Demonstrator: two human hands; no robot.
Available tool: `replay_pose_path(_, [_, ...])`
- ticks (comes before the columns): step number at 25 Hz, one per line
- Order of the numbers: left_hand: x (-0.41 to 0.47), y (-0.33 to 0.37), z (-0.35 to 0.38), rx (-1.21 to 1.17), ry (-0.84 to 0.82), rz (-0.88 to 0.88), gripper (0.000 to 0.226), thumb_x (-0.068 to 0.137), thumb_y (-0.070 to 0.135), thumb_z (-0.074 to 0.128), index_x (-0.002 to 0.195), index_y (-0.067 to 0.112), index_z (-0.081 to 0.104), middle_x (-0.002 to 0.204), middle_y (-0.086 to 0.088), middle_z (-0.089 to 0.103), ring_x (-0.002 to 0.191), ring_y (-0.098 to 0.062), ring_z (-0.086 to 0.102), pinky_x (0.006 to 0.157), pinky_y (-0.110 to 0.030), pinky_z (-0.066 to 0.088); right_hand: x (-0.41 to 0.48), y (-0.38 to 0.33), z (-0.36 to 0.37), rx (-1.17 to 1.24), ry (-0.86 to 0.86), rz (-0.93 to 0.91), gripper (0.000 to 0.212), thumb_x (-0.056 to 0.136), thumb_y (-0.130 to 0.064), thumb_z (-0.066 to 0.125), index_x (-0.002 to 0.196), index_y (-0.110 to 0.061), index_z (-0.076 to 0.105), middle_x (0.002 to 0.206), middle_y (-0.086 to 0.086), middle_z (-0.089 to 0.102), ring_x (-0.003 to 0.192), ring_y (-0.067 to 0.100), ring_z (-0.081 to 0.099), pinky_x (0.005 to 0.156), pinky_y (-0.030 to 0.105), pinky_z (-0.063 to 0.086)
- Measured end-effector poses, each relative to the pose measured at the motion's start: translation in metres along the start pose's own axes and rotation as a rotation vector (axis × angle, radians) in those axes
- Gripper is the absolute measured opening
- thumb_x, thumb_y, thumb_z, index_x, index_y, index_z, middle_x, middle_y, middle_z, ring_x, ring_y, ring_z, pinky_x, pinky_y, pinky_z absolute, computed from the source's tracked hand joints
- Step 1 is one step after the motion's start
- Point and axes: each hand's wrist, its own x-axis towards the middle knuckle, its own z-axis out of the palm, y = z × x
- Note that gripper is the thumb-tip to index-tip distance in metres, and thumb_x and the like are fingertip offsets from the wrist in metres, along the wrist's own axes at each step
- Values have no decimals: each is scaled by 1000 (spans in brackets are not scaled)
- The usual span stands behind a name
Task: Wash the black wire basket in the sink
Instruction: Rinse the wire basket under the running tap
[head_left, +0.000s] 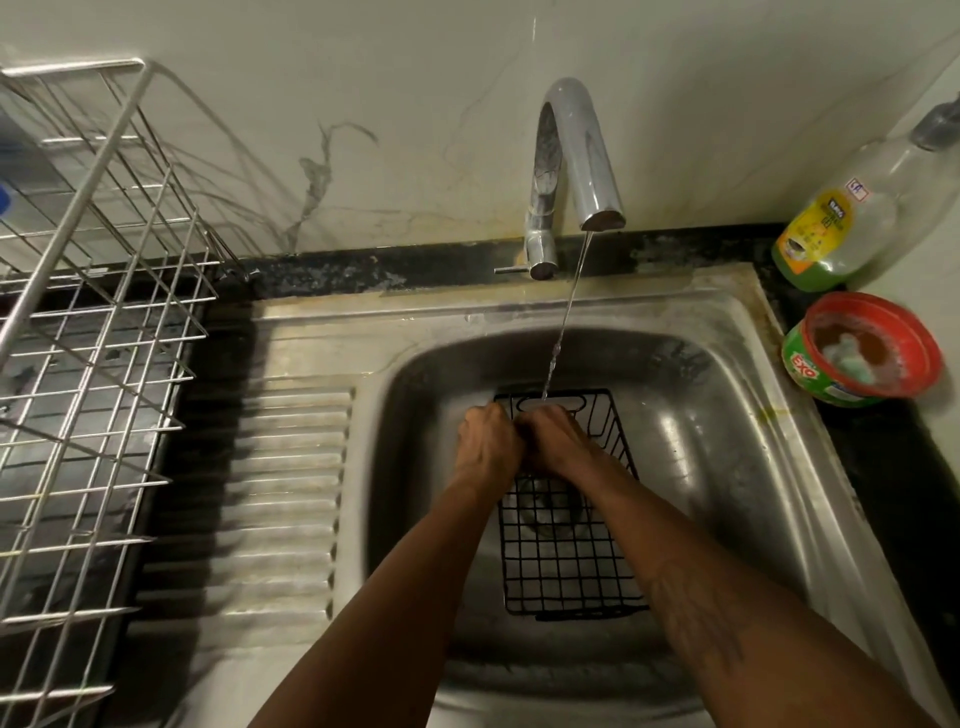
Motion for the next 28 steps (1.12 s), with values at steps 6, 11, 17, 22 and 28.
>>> replay_pose_path(6, [-6, 0, -4, -23, 33, 8, 15, 96, 12, 49, 85, 13, 59, 91, -8, 61, 78, -20, 60, 65, -32, 55, 3, 5, -20, -104, 113, 299, 8, 90, -17, 72, 92, -12, 65, 91, 9, 60, 83, 19, 61, 69, 32, 51])
replay_pose_path(11, [-6, -3, 1, -22, 33, 35, 13, 95, 24, 59, 84, 16, 58, 91, -6, 59, 77, -17, 60, 65, -29, 54, 1, -10, -15, -176, 92, 182, 12, 92, -26, 70, 87, -16, 67, 83, 4, 62, 76, 18, 62, 74, 33, 57])
replay_pose_path(17, [-8, -1, -7, -51, 32, 19, 16, 97, 21, 51, 86, 15, 62, 93, -8, 59, 81, -24, 61, 72, -37, 57, 17, -17, -22, 24, -33, 117, 18, 95, -14, 66, 78, -18, 72, 80, 4, 70, 75, 18, 68, 74, 37, 59])
replay_pose_path(22, [-8, -13, -11, -62, 68, 16, 12, 99, 15, 49, 94, 13, 59, 97, -5, 55, 83, -17, 58, 72, -32, 55, 17, -11, -22, -54, 76, 261, 8, 89, -20, 74, 95, -17, 70, 95, 3, 68, 83, 14, 64, 78, 33, 58])
replay_pose_path(28, [-11, -16, -9, -32, 33, -5, 18, 99, 19, 55, 82, 14, 56, 84, -1, 56, 64, -11, 53, 52, -19, 44, 15, -41, -28, -339, 35, 140, 14, 93, -24, 67, 106, -18, 65, 99, 6, 64, 91, 24, 64, 77, 37, 50])
